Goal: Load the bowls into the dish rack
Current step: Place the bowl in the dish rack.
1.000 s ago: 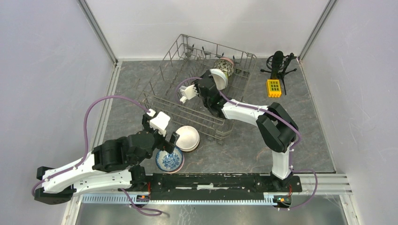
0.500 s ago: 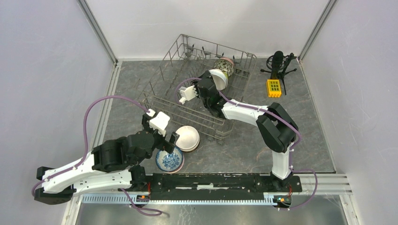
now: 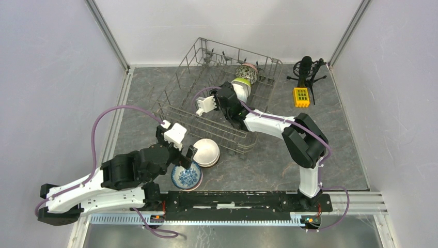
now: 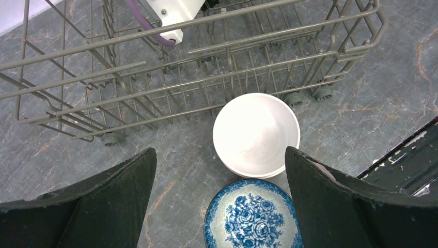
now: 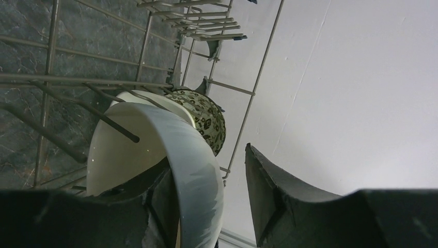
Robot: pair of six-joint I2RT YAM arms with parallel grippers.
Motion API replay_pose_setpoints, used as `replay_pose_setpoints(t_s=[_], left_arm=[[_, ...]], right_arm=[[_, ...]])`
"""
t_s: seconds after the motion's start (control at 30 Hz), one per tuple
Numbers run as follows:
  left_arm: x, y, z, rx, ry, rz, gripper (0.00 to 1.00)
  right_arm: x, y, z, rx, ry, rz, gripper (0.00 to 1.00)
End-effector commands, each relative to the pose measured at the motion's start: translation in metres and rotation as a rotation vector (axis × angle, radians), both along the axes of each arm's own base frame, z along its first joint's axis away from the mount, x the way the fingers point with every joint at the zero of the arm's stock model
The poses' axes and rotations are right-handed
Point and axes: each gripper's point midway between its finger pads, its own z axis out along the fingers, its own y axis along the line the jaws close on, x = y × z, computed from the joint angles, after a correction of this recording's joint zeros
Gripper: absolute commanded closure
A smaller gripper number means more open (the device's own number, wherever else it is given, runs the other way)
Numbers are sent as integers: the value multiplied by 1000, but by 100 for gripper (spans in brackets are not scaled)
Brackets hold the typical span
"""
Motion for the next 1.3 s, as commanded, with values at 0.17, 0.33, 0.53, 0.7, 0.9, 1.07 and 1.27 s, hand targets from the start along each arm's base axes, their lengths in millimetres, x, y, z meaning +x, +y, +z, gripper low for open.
replay_pose_setpoints(t_s=[0.17,0.33,0.53,0.7,0.9,1.07,1.27], left_arm=[[1,-3,13,-42,-21,-6,0],[1,-3,13,-41,-20,-8,0],[2,-3,13,-41,-21,-6,0],[2,-3,13,-39,-20,-6,0],[2,-4,13,-38,-20,-6,0],[2,-3,13,-38,-20,-6,0],[2,-4,13,-38,-20,-6,0]], right_arm=[[8,7,41,161,-60,-23,46],[19,2,36,184,-33,-74,44],[27,1,36,281,11,-98,39],[29,2,40,351,55,-92,38],[23,2,33,358,99,-76,41],[14,1,32,372,128,-65,44],[0,1,34,398,146,-50,44]])
